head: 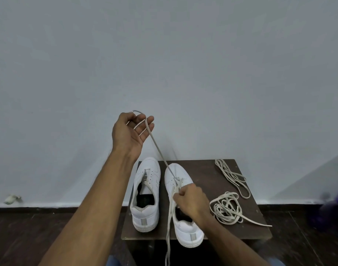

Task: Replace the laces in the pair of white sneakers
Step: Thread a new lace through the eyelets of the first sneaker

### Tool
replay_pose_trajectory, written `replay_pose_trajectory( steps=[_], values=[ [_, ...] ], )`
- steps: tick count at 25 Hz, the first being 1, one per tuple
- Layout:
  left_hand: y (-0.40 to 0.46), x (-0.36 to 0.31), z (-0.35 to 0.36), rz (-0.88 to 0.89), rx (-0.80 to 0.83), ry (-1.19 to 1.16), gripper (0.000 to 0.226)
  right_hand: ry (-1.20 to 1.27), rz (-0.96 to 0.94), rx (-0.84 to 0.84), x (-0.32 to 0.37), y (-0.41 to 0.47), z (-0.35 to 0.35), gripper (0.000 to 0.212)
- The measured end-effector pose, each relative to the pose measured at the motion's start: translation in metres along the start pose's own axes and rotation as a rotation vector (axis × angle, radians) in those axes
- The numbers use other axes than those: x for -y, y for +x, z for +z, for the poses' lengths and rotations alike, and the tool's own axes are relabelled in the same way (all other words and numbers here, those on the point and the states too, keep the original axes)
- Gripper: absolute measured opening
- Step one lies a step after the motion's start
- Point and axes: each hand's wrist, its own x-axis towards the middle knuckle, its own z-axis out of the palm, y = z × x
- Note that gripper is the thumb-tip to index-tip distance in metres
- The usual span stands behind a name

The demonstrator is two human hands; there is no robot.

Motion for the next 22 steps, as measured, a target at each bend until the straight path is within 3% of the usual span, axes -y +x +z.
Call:
replay_pose_trajectory(
  steps=[4,6,12,17,22],
  values=[
    [-0.004,0.007,-0.012,-0.031,-0.025,0.056,0.017,0.783,0.136,0.146,0.016,0.003,-0.055,0.010],
    [-0.006,0.012,-0.012,-0.053,-0.027,0.044,0.016,0.977,0.088,0.205,0.037,0.005,-0.097,0.006],
    [-0.007,0.019,-0.004,-0.076,-0.016,0.054,0.015,0.852,-0.355,-0.011,0.119,0.007,-0.203,0.013],
    [-0.006,0.018,-0.007,-0.083,-0.015,0.051,0.015,0.749,-0.489,-0.188,0.162,0.026,-0.241,0.025],
    [-0.006,0.016,-0.012,-0.094,-0.008,0.048,0.014,0.665,-0.591,-0.383,0.149,0.060,-0.244,0.037]
  ],
)
